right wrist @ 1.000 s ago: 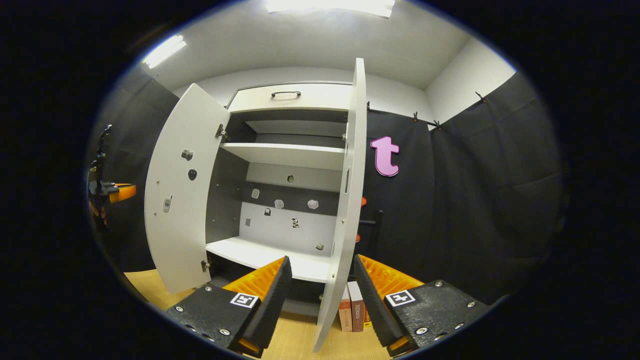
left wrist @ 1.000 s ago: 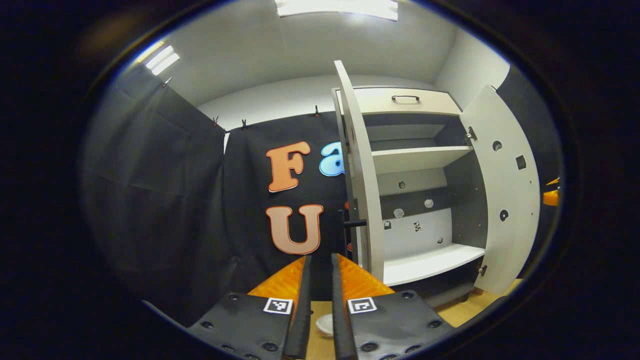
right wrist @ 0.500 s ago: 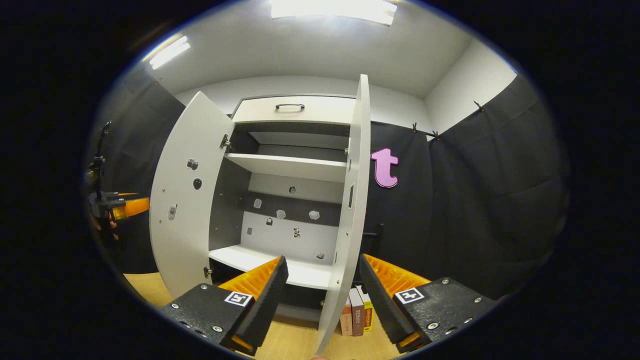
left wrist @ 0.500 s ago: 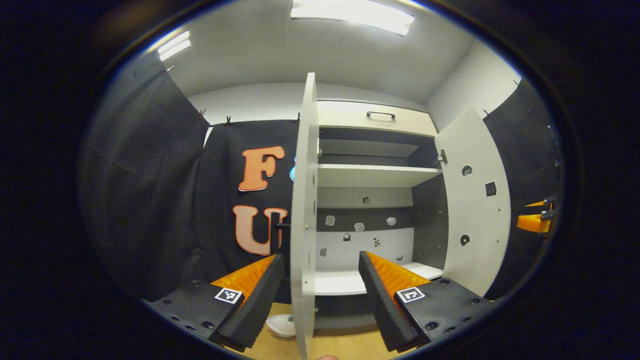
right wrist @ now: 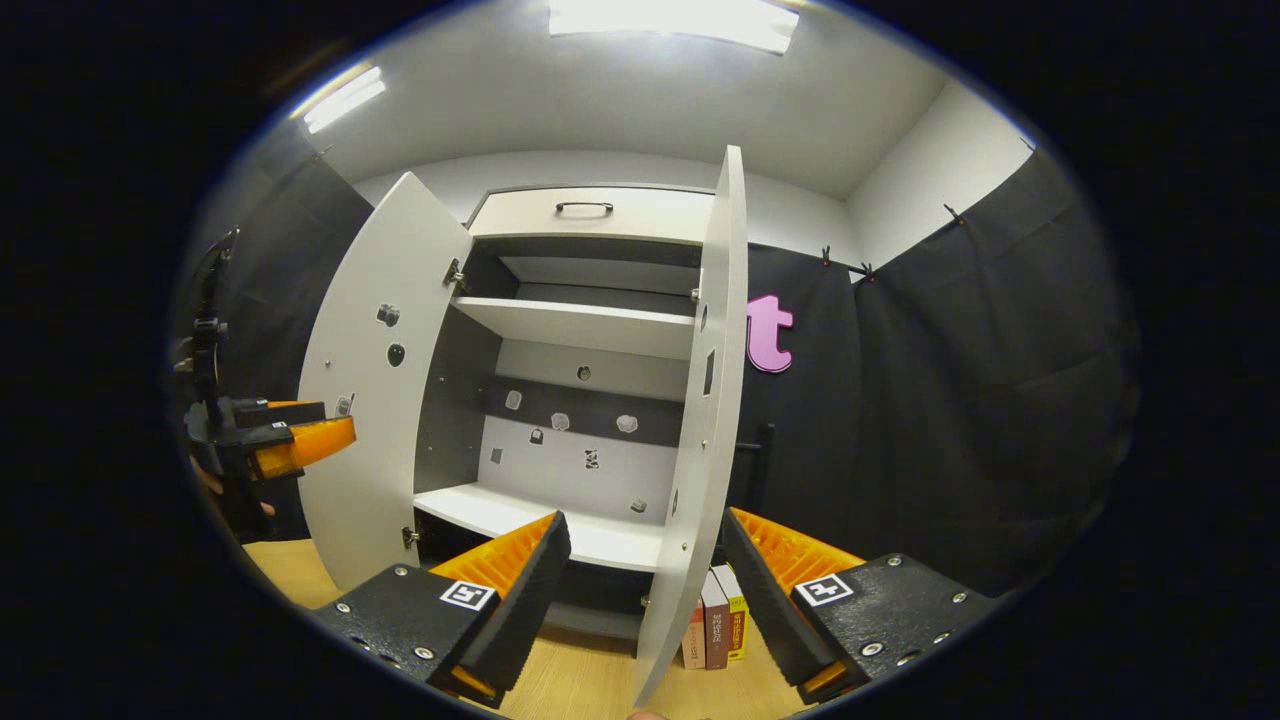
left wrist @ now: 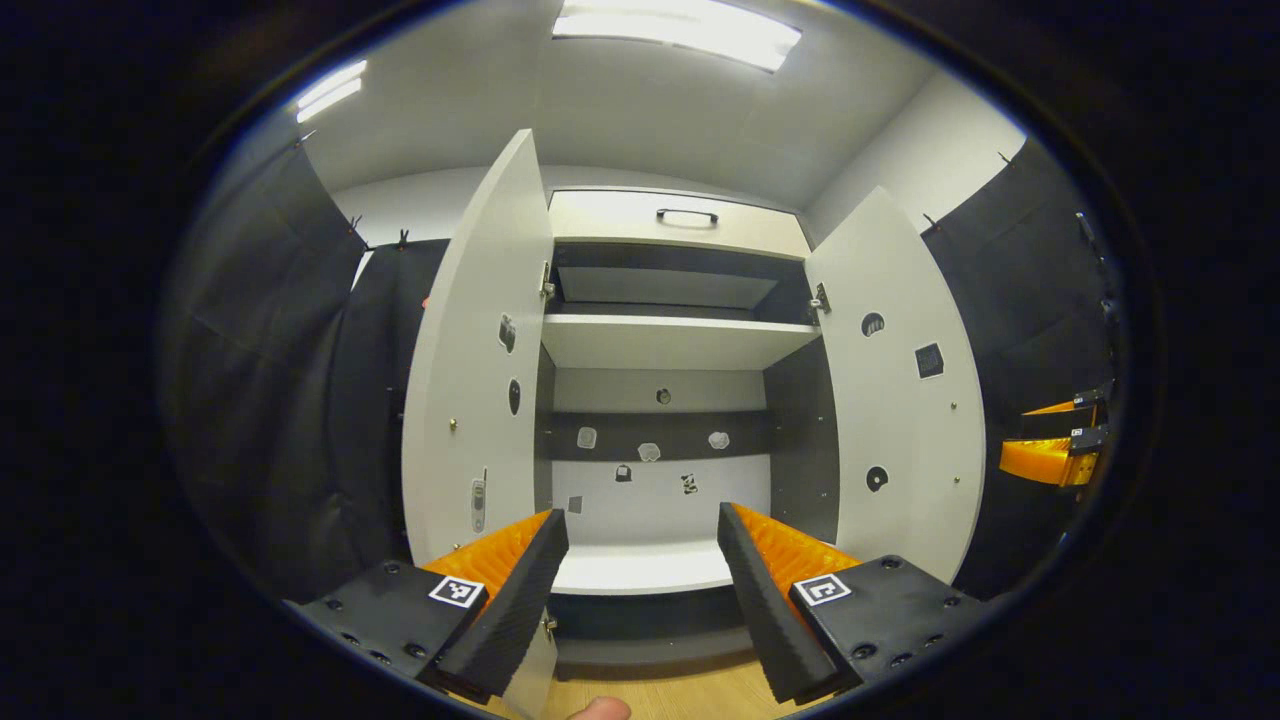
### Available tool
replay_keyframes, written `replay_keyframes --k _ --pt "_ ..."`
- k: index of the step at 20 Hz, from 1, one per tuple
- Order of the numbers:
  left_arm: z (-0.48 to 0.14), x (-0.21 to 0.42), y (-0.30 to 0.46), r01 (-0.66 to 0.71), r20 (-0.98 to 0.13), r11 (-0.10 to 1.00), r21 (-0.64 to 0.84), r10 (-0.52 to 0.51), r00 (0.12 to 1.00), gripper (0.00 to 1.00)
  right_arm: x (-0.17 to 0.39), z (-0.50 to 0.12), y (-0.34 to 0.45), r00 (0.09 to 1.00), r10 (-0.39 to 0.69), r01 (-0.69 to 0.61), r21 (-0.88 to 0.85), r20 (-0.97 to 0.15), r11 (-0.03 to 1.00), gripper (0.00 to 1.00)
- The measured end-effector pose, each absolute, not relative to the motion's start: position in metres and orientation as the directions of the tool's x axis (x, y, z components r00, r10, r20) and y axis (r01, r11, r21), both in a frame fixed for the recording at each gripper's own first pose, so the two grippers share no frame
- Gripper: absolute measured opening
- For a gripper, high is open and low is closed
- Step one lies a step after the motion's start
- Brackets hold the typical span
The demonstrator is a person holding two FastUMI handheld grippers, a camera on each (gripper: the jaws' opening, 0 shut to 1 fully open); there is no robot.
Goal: Open the right door of the double-door shoe cabinet with the right hand, and open the left door with the left hand.
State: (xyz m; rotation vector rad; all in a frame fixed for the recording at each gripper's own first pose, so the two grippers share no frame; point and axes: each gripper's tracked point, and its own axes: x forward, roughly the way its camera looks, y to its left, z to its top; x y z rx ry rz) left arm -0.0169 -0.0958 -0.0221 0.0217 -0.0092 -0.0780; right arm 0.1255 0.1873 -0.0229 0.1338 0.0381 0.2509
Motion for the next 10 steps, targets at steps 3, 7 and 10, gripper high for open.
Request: replay_keyframes --k 3,7,10 --pt "-0.031 -0.007 -0.104 0.082 -0.004 0.996 0.031 -0.082 0.997 0.96 0.135 -0.032 0.18 0.971 0.237 -0.233 0.122 -0.023 0.965 0.93" --pt "-0.046 0.001 -0.113 0.082 -0.013 0.995 0.06 -0.081 0.997 0.96 0.142 -0.041 0.176 0.968 0.25 -0.244 0.145 -0.024 0.959 0.94" --pt "-0.052 0.003 -0.118 0.079 -0.021 0.992 0.097 -0.077 0.997 0.96 0.146 -0.051 0.173 0.967 0.253 -0.244 0.155 -0.036 0.957 0.94"
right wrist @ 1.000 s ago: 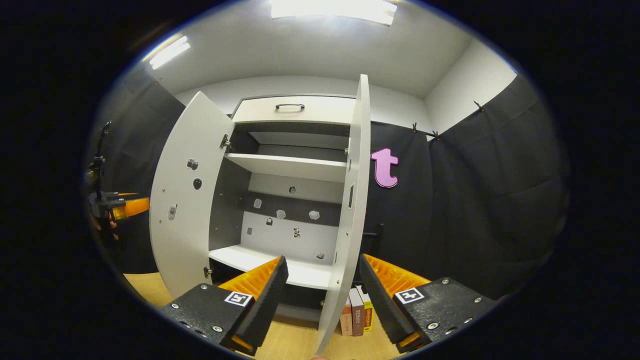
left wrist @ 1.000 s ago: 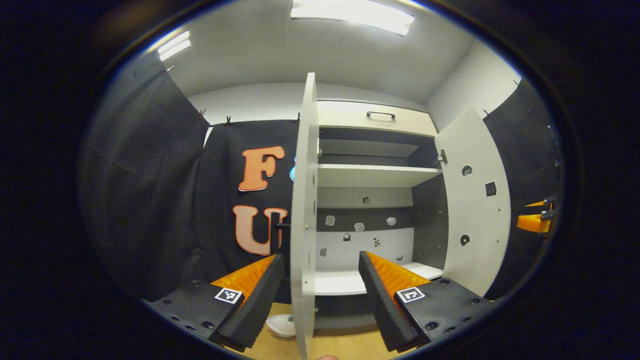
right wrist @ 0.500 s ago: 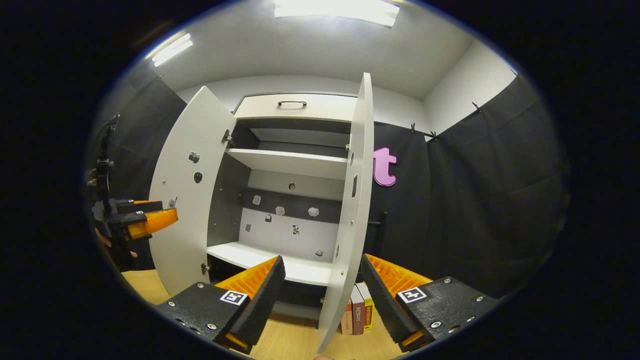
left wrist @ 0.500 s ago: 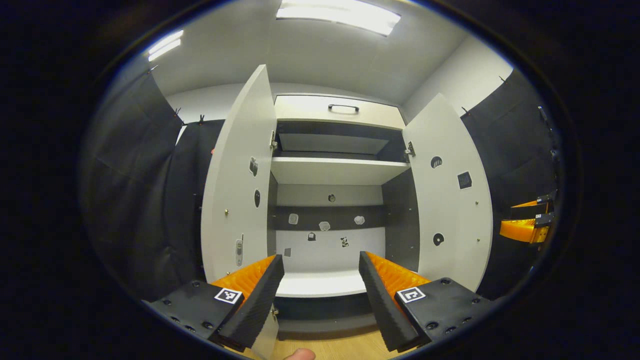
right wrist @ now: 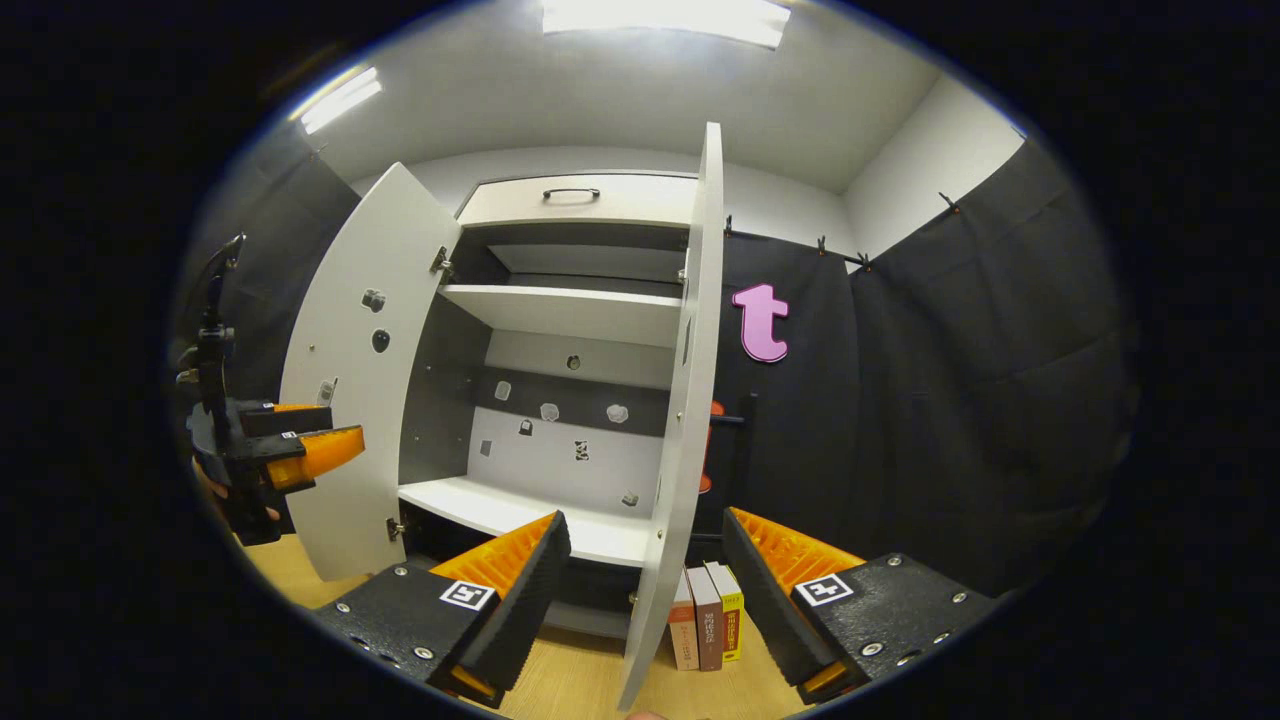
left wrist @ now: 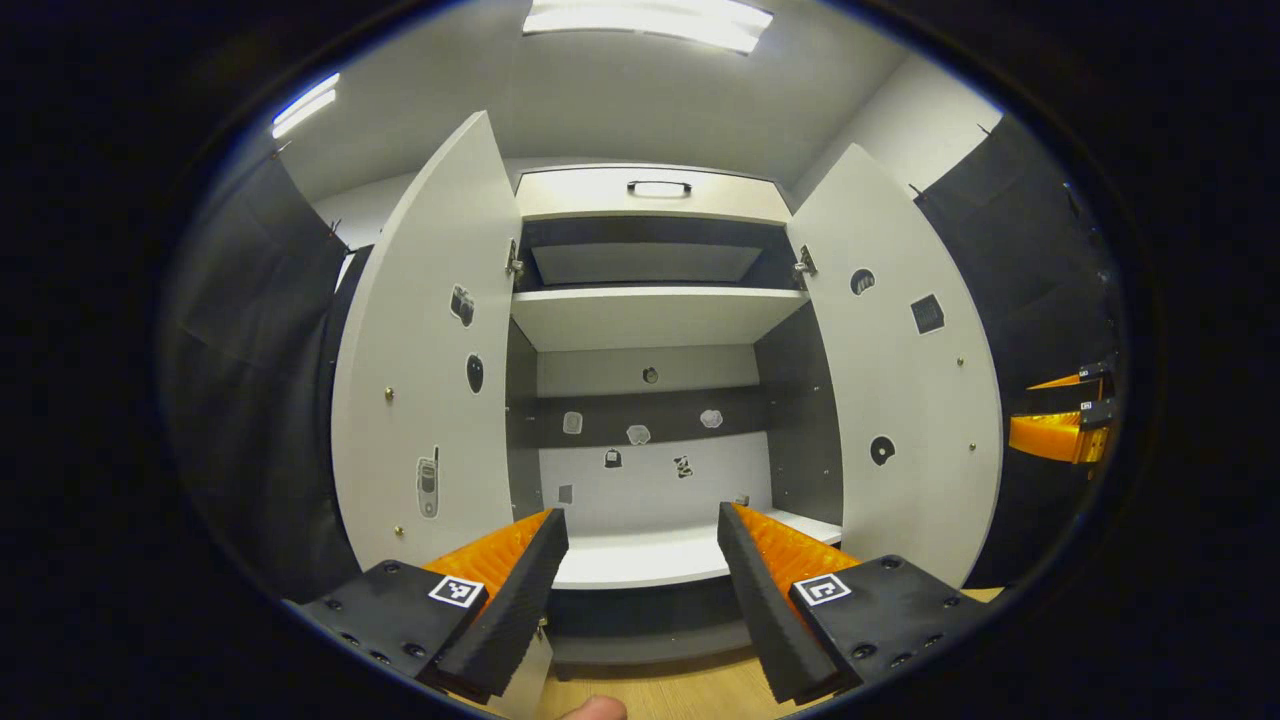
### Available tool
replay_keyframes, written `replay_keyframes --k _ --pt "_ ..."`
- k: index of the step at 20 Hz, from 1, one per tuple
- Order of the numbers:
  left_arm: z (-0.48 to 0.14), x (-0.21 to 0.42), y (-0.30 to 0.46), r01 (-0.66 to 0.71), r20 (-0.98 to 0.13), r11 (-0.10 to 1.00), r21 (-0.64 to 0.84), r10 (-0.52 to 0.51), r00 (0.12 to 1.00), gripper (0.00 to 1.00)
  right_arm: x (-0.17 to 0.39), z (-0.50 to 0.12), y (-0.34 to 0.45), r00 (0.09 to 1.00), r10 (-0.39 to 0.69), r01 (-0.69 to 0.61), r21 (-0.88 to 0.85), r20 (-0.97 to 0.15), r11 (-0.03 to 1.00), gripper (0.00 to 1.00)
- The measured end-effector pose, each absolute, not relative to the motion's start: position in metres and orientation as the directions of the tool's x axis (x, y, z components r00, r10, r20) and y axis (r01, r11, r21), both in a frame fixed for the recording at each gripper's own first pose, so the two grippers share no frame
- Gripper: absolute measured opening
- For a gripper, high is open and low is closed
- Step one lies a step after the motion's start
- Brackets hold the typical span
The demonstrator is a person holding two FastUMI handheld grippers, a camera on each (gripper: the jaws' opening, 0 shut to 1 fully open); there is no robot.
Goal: Open the right door of the double-door shoe cabinet with the right hand, and open the left door with the left hand.
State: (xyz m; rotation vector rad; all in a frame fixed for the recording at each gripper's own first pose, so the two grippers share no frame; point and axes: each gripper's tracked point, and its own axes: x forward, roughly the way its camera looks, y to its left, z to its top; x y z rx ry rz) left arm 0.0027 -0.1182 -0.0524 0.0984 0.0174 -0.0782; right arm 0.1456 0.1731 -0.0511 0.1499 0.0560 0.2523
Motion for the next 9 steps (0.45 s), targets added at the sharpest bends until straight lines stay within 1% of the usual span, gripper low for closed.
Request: replay_keyframes --k 4,5,6,9 --pt "-0.047 0.001 -0.117 0.077 -0.008 0.99 0.121 -0.077 0.997 0.96 0.147 -0.059 0.175 0.961 0.275 -0.263 0.196 -0.035 0.945 0.93" --pt "-0.046 0.0 -0.113 0.068 -0.004 0.991 0.117 -0.068 0.998 1.0 0.149 -0.061 0.175 0.96 0.277 -0.265 0.193 -0.042 0.945 0.93" --pt "-0.043 0.0 -0.11 0.062 -0.002 0.992 0.111 -0.062 0.998 0.97 0.151 -0.061 0.175 0.96 0.278 -0.266 0.189 -0.043 0.945 0.93" --pt "-0.041 0.002 -0.101 0.051 -0.006 0.995 0.087 -0.051 0.999 0.97 0.153 -0.056 0.176 0.96 0.277 -0.267 0.178 -0.033 0.947 0.93"
